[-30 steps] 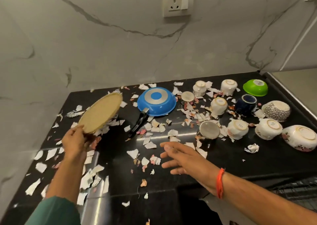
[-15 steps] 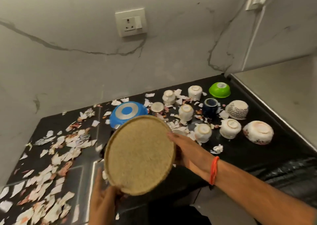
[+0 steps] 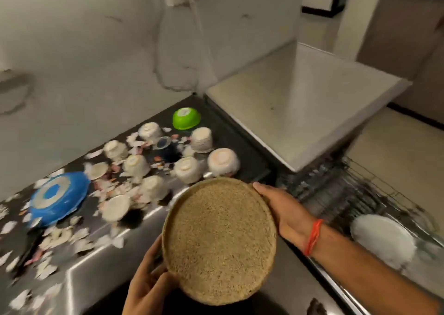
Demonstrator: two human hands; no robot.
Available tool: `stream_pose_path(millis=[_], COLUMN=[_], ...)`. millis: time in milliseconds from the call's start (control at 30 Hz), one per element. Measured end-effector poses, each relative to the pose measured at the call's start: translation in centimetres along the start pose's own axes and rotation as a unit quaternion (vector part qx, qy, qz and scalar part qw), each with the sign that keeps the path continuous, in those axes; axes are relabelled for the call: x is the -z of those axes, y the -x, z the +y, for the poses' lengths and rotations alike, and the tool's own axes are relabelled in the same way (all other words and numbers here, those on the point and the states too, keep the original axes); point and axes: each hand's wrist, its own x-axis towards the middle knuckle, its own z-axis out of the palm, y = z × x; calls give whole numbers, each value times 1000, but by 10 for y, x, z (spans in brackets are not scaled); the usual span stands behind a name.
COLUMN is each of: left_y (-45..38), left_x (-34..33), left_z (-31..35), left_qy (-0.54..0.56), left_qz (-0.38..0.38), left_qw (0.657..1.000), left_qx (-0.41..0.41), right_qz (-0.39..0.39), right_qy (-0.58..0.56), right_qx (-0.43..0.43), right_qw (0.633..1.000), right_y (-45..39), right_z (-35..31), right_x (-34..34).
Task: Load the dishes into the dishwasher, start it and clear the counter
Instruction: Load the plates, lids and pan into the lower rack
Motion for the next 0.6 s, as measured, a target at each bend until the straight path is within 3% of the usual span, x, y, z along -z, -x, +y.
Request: stream_pose_path(millis=[267, 433, 600], left_y=[-54, -74, -92], left_x=[-179, -281, -353], left_z=[-29, -17, -15], left_qy=[-118, -148, -167], left_qz=[-181, -267, -347], left_qw=[973, 949, 921], left_qx=[81, 73, 64], right_qz=[198, 300, 345], right_qy=[-102, -212, -275], right_qx=[32, 99, 97], right_qw=[974, 925, 892], right_y=[97, 145, 166], right_z=[-6, -10, 4], right_x=[193, 252, 278])
